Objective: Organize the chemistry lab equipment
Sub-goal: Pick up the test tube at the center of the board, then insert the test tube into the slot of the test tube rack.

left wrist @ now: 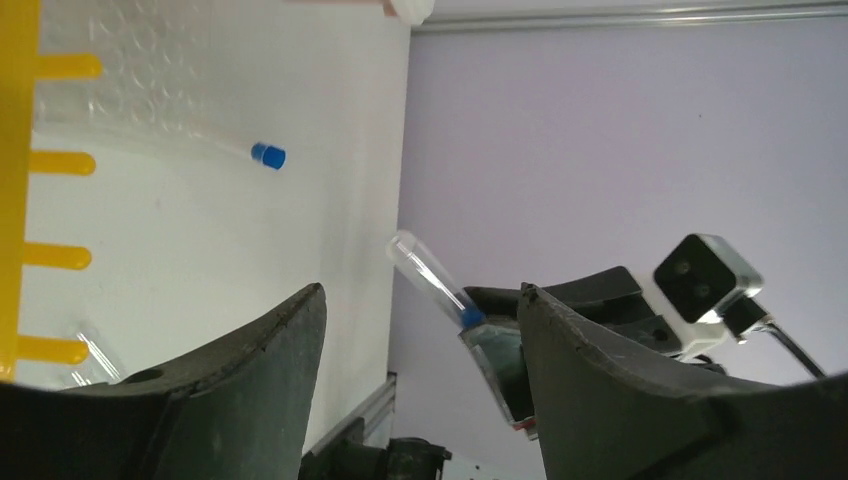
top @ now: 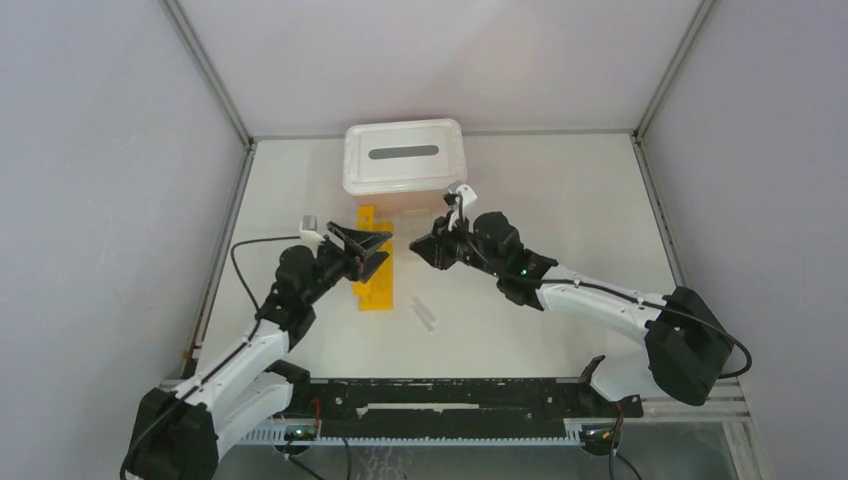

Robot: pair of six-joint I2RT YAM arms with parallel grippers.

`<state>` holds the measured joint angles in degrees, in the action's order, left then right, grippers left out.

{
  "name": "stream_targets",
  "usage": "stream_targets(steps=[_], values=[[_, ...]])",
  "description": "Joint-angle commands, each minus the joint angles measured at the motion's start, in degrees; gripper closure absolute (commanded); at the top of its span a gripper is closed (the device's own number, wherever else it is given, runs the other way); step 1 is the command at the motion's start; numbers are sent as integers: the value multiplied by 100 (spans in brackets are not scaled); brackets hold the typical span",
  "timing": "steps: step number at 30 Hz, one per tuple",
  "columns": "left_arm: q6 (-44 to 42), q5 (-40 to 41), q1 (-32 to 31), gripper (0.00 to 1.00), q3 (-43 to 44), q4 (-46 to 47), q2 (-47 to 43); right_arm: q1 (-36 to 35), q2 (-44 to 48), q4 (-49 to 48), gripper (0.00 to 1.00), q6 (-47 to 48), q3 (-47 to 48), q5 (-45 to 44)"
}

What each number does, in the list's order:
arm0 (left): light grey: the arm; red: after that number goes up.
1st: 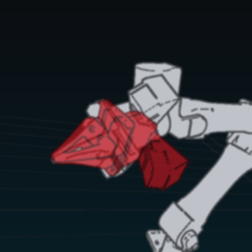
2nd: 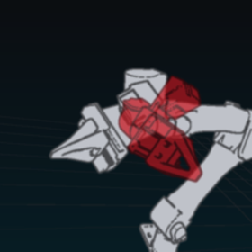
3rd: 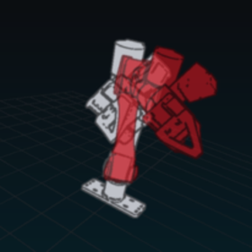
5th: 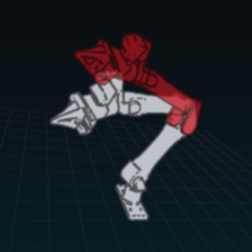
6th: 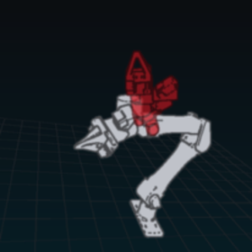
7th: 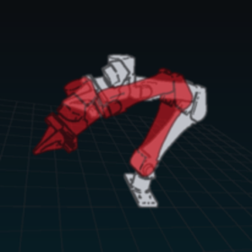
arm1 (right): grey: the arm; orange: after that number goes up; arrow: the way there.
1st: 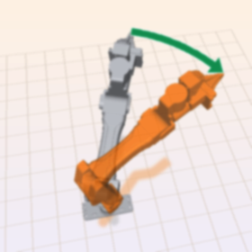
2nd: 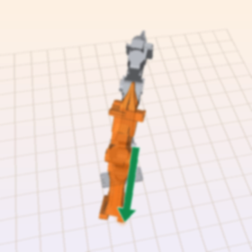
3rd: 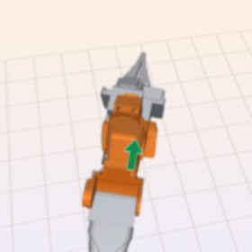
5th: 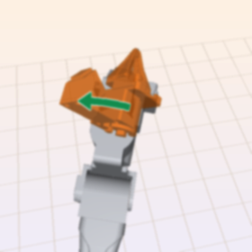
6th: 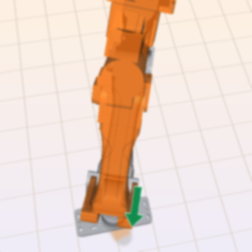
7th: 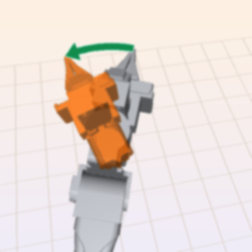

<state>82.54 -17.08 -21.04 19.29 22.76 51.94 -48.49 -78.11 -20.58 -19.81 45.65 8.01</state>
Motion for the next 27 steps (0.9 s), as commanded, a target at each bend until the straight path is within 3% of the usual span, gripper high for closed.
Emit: stream_targets(steps=[1,14,21,27], values=[[-1022,730,-10,26,588,-1210,-533,-15,13,1594,89,420,1084,-455],[-2072,2011,-14,26,962,-2908,-1422,8,-2240,5660,89,685,4702,-1397],[-2197,2229,-23,26,976,-3195,-1721,-161,-3249,6964,89,623,5971,-1963],[-2254,2318,-30,26,964,-3308,-1882,-212,-3652,7590,89,593,6478,-2252]])
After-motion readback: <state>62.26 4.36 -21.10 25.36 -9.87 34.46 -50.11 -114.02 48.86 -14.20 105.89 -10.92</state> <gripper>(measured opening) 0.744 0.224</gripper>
